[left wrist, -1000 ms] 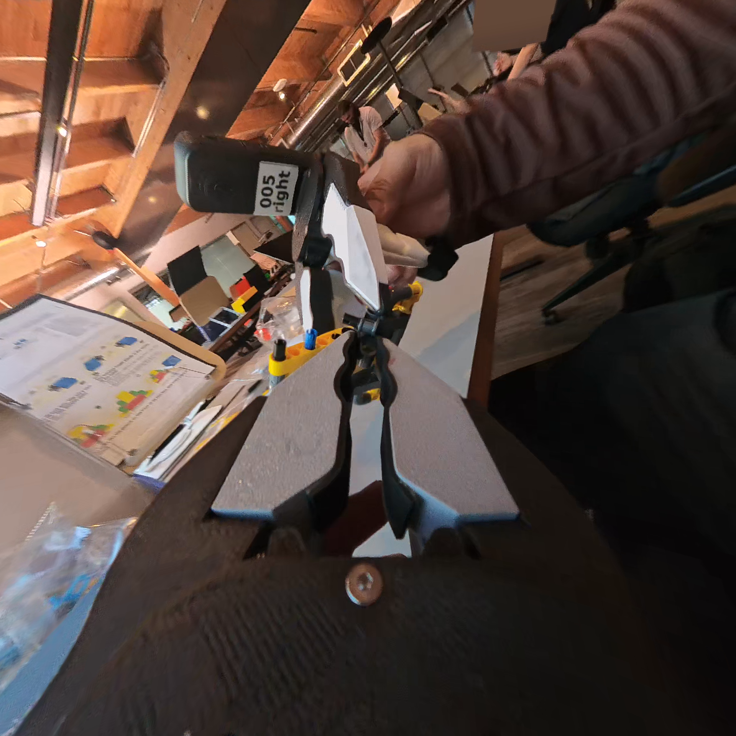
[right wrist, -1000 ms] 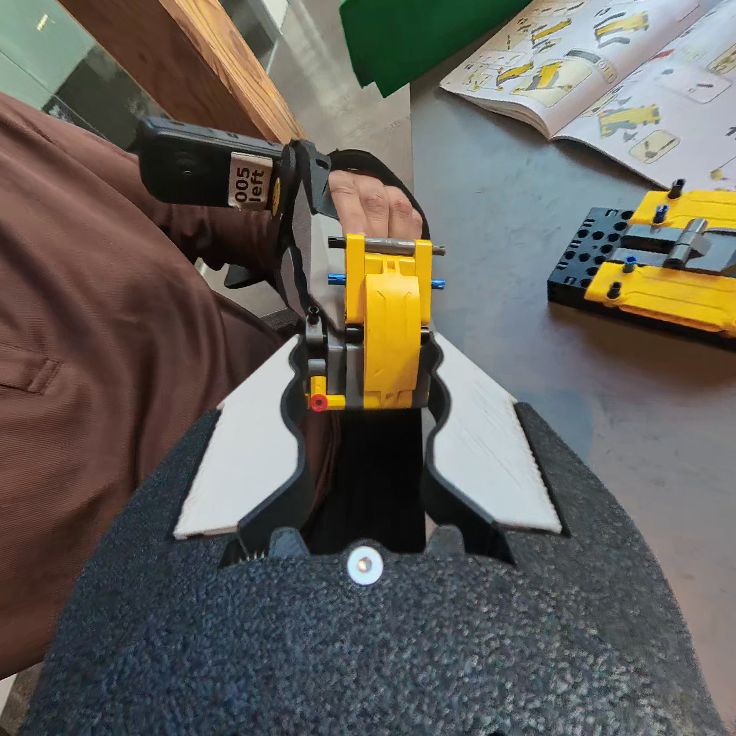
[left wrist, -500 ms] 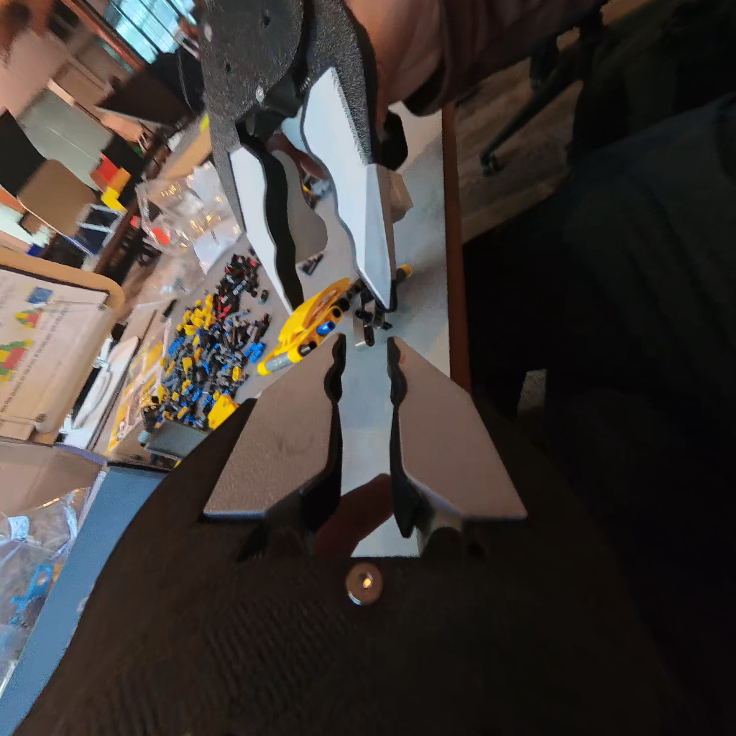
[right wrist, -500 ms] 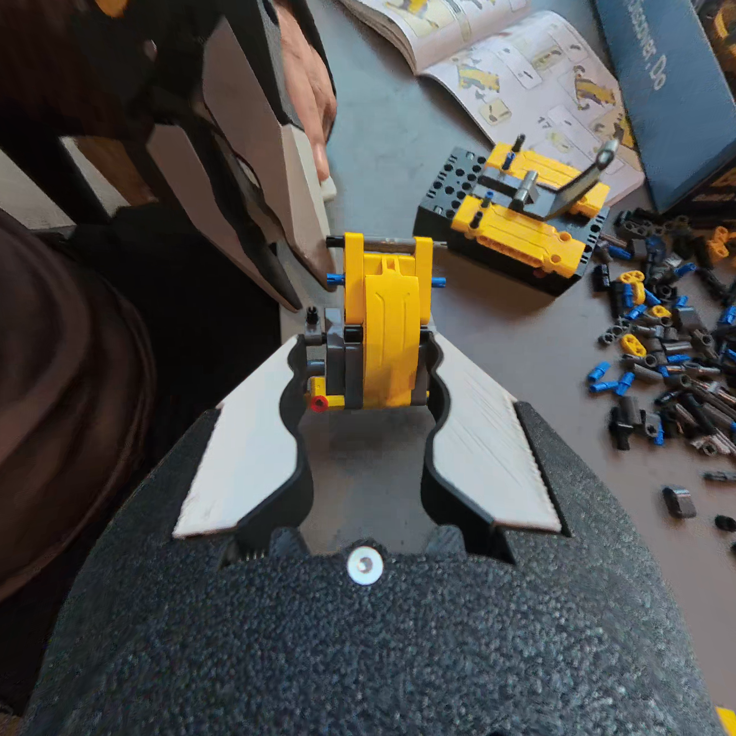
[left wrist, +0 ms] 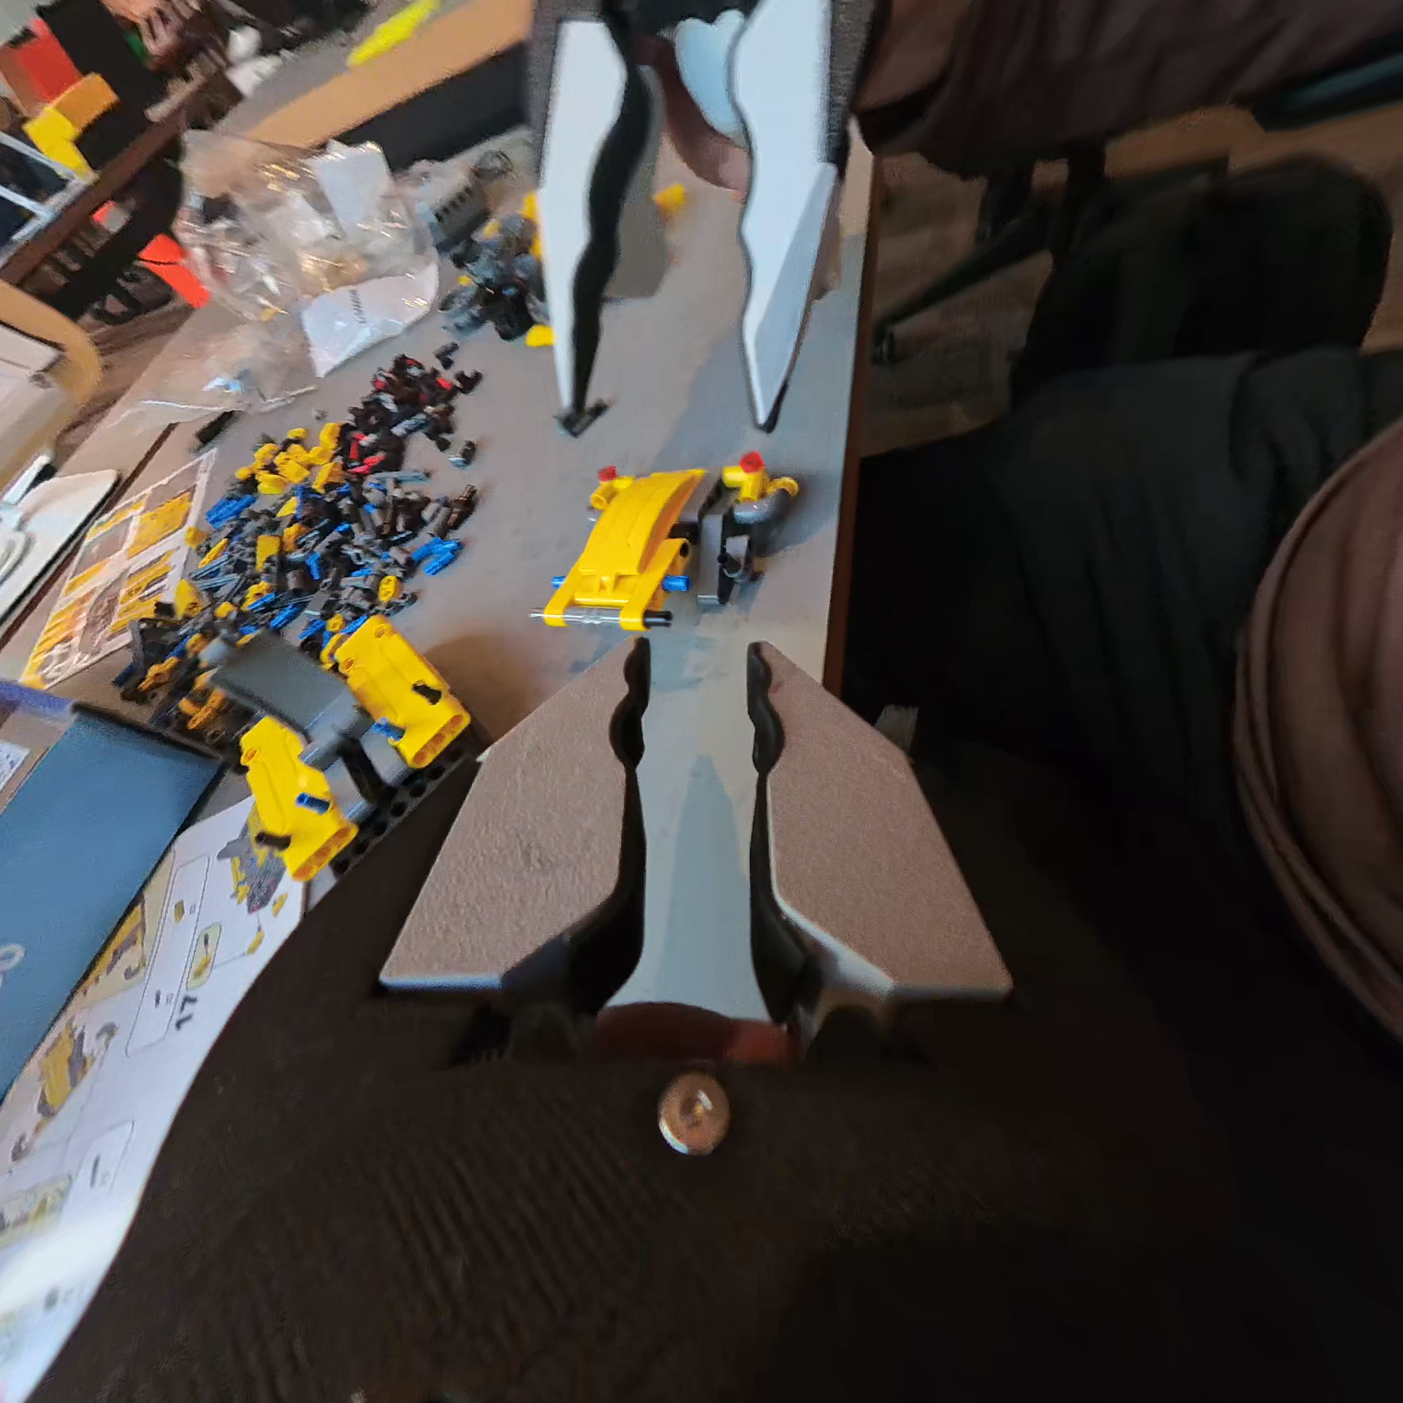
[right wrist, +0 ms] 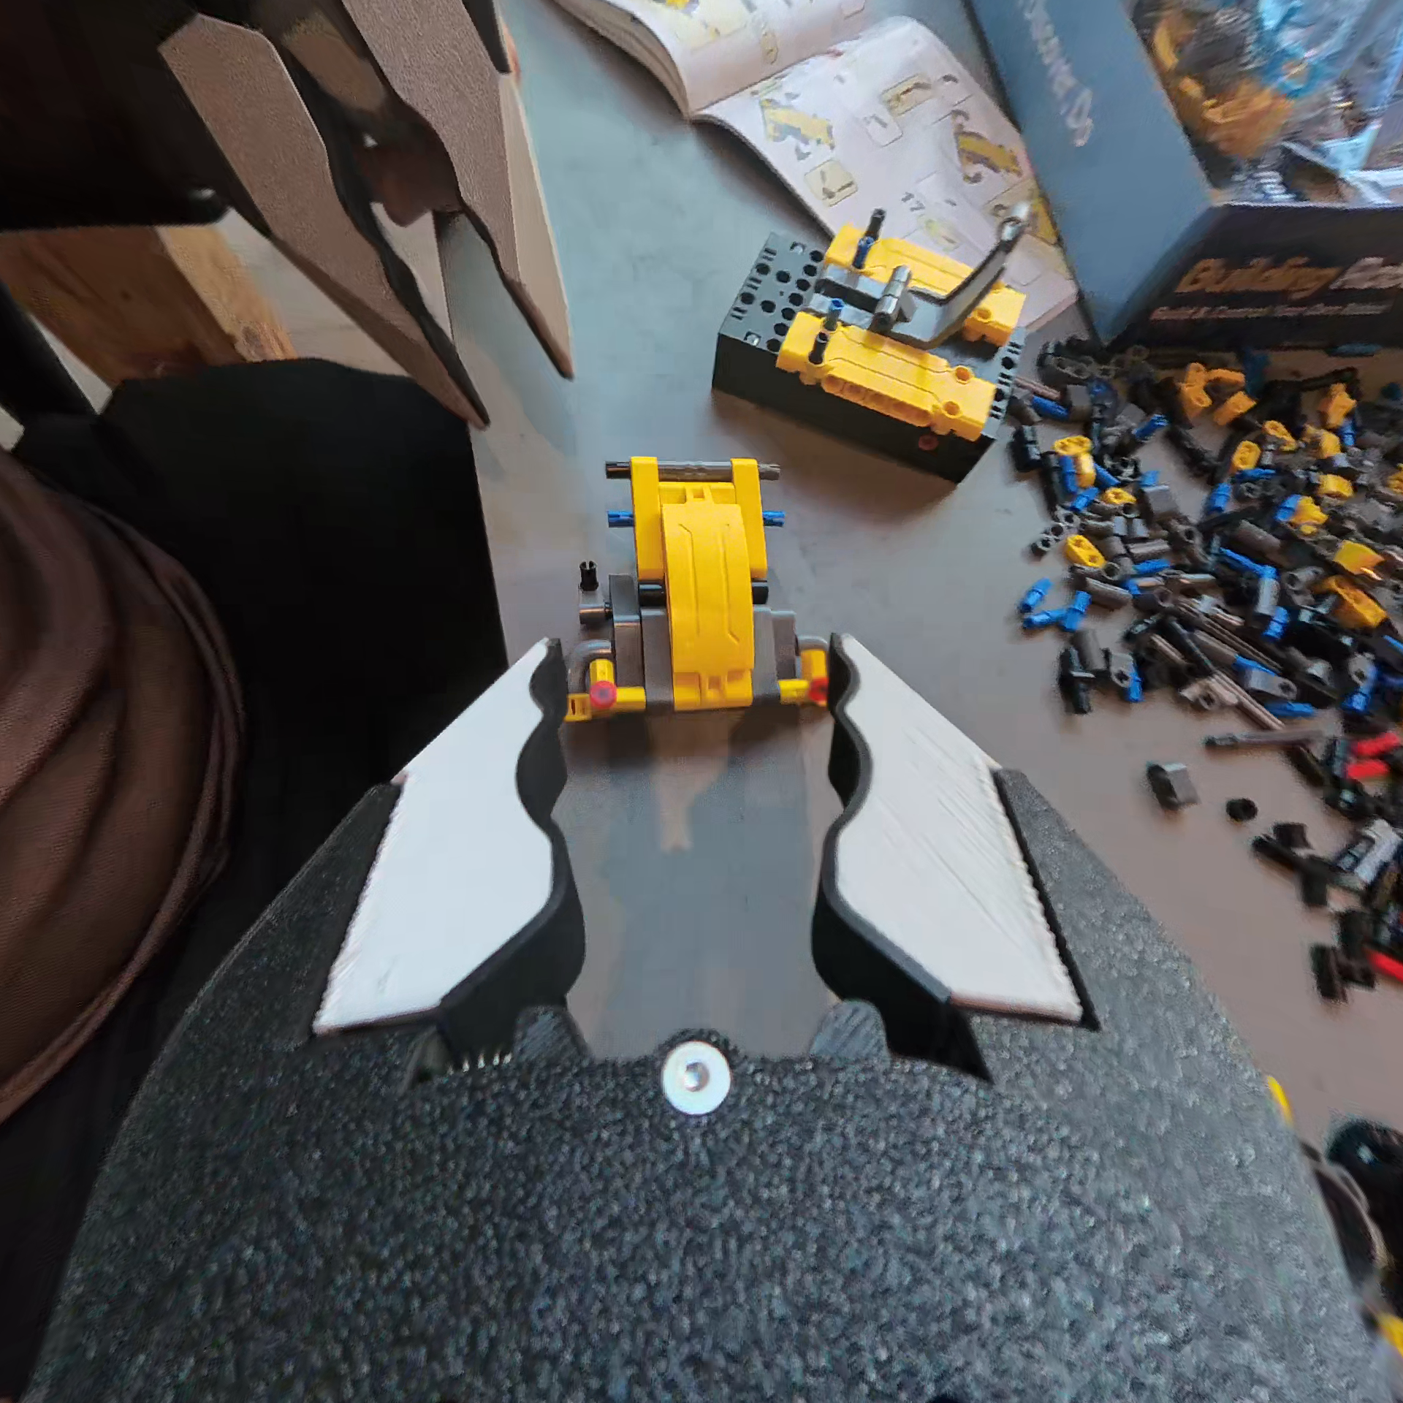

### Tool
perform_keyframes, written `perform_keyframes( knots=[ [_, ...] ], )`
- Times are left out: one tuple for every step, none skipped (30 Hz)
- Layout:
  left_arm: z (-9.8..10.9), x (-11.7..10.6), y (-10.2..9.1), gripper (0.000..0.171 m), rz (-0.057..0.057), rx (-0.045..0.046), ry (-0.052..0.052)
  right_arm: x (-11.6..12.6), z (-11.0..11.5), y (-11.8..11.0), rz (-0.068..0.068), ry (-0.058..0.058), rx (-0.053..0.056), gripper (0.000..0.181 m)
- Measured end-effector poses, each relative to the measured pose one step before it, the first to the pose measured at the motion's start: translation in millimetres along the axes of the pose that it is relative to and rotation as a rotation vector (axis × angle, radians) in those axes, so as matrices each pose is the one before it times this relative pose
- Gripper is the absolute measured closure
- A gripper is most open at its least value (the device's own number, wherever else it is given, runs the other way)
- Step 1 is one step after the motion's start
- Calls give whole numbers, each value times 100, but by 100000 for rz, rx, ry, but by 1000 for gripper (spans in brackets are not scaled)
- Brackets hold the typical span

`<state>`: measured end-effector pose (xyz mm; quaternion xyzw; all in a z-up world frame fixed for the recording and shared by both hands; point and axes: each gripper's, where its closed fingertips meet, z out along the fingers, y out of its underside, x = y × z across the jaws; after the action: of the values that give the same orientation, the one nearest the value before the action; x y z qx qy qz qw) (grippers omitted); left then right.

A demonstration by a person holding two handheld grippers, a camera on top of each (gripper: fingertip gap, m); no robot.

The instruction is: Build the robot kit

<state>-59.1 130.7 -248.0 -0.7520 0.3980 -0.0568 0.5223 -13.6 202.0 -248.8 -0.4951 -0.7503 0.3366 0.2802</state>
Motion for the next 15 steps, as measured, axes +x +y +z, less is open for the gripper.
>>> perform_keyframes(
  knots=[
    [-582, -538, -295, 148, -3876, 3399, -2484, 247, -915, -59, 1253, 2387, 2199, 116],
    [-588, -591, -245, 146, -4123, 3467, -2492, 312, -889, -124, 2234, 2442, 3344, 116],
    [-596, -572, -227, 139, -3992, 3224, -2047, 335, -792, -134, 2941, 2114, 4140, 115],
    [-571, -511, -240, 133, -4007, 2984, -1304, 358, -669, -8, 2902, 1740, 3917, 112],
    [-515, -413, -295, 127, -3858, 2647, -277, 446, -592, 159, 2509, 2058, 2576, 109],
    [-451, -309, -333, 123, -3645, 1810, 540, 543, -580, 208, 2457, 2705, 1414, 107],
    [-402, -145, -386, 119, -3399, 1166, 1954, 524, -596, -13, 2504, 2731, 1702, 107],
    [-344, -21, -508, 109, -3794, 1368, 2937, 425, -636, -412, 2335, 2258, 3219, 107],
    [-321, -60, -623, 100, -4407, 1915, 3002, 247, -674, -827, 2147, 1089, 5185, 107],
    [-295, -200, -586, 98, -4385, 1891, 2181, 143, -651, -1104, 2456, 181, 6605, 107],
    [-231, -366, -398, 97, -3434, 1226, 887, 178, -544, -1115, 3265, -71, 6967, 107],
    [-170, -564, -113, 95, -2606, 126, -1080, 244, -415, -908, 4229, -239, 6489, 105],
    [-90, -604, 182, 93, -2705, -1200, -2568, 328, -294, -546, 4740, -183, 5069, 99],
    [-5, -207, 295, 91, -3344, -1429, -1488, 379, -211, -99, 4303, 199, 2671, 89],
    [75, 403, 320, 85, -3743, -844, 847, 371, -144, 382, 2619, 743, -258, 82]
  ],
)
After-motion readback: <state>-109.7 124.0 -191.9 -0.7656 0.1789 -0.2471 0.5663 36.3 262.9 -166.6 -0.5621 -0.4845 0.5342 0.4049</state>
